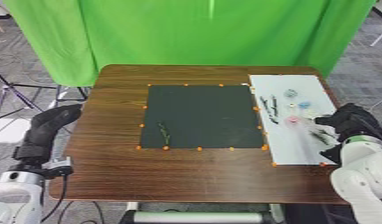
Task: Arrange flowers
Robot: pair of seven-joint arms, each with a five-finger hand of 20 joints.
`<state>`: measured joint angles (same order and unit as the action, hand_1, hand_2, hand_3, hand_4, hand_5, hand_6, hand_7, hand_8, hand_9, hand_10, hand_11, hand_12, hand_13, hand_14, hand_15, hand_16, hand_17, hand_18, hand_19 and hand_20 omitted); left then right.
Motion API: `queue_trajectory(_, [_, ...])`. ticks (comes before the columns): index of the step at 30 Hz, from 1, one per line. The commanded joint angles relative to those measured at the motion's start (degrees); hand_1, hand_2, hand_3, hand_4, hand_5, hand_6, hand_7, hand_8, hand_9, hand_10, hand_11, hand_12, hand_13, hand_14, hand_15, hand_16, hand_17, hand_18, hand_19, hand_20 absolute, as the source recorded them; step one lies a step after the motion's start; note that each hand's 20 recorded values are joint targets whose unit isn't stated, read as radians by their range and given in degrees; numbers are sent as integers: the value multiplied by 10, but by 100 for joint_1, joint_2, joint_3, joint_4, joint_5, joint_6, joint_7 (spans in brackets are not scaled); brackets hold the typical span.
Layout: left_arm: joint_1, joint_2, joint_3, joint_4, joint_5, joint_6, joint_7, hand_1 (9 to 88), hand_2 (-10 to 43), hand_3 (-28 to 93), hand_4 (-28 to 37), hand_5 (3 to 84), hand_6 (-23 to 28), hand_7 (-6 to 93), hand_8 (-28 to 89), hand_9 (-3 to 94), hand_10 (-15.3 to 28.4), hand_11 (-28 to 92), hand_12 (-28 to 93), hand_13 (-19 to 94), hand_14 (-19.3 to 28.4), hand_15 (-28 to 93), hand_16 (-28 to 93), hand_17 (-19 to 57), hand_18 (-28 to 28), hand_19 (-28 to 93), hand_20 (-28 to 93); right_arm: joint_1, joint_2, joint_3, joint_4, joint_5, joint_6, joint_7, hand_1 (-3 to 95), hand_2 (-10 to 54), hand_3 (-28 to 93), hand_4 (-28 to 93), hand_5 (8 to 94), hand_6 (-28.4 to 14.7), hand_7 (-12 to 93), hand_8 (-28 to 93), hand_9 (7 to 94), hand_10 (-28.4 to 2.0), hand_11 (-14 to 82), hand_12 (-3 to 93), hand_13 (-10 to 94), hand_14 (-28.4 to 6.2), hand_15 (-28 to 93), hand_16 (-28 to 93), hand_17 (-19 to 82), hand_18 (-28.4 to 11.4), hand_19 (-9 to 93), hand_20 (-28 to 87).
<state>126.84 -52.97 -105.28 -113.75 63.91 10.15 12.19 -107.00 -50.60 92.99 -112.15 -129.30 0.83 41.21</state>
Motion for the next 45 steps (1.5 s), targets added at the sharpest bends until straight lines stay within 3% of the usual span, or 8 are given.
queue_trajectory(1, [105,-110,7,-43,64,-118,-85,276,-95,614,-196,457,35,196,-81,430,130,233,159,355,159,147,42,52,101,56,141,-491,221,312,-190,-5,-130,124,351,-95,569,-125,633,-52,189,-49,751,-162,221,262,903,-48,463,333,648,-90,921,311])
queue_trajectory(19, [76,-209,-10,-50,125,-310,-180,279,-94,613,-195,456,36,193,-80,430,130,233,158,356,160,148,41,52,102,57,141,-543,426,176,177,102,-486,175,421,-95,587,-144,682,-42,201,-58,826,-138,270,267,925,-34,465,335,661,-83,927,310])
queue_trajectory(23, [90,-214,-20,-57,112,-296,-187,280,-93,612,-194,456,36,194,-79,430,130,232,158,356,161,150,42,52,102,58,141,-564,449,94,274,21,-192,153,445,-95,587,-153,695,-37,208,-57,842,-129,282,267,931,-30,463,335,665,-80,926,309])
queue_trajectory(27, [111,-191,-35,-62,88,-278,-182,281,-92,611,-193,456,36,194,-79,431,131,231,157,357,161,150,41,52,102,58,141,-543,516,9,339,-127,497,67,581,-95,458,-126,726,-33,221,160,874,-113,313,289,937,-20,498,303,682,-78,928,317])
queue_trajectory(30, [115,-173,-38,-64,60,-277,-178,280,-91,611,-193,457,36,194,-80,431,131,232,158,357,161,150,41,52,102,58,141,-532,586,72,233,-56,732,29,626,-95,476,-132,756,-25,268,187,902,-104,338,283,937,-12,535,275,702,-77,932,326])
queue_trajectory(38, [79,-151,16,-41,54,-343,-192,280,-89,610,-194,457,36,193,-80,431,130,233,158,358,162,150,41,52,102,58,141,-439,648,111,-63,-16,709,-43,633,-95,506,-131,770,-32,308,166,920,-101,357,276,937,-6,576,243,721,-74,932,341])
queue_trajectory(40, [80,-144,22,-46,45,-336,-190,279,-89,611,-193,457,36,192,-80,430,130,233,158,358,161,151,41,52,102,59,141,-384,665,76,-7,-28,489,-18,629,-95,515,-128,770,-34,310,166,921,-100,357,276,937,-6,577,242,722,-74,932,342])
queue_trajectory(45, [31,-105,18,-33,54,-371,-203,279,-90,611,-193,457,37,192,-79,431,131,231,157,358,162,151,41,52,103,59,141,-349,647,132,174,41,11,128,528,-95,520,-88,742,-37,279,164,882,-119,331,275,937,-19,521,283,696,-73,930,338])
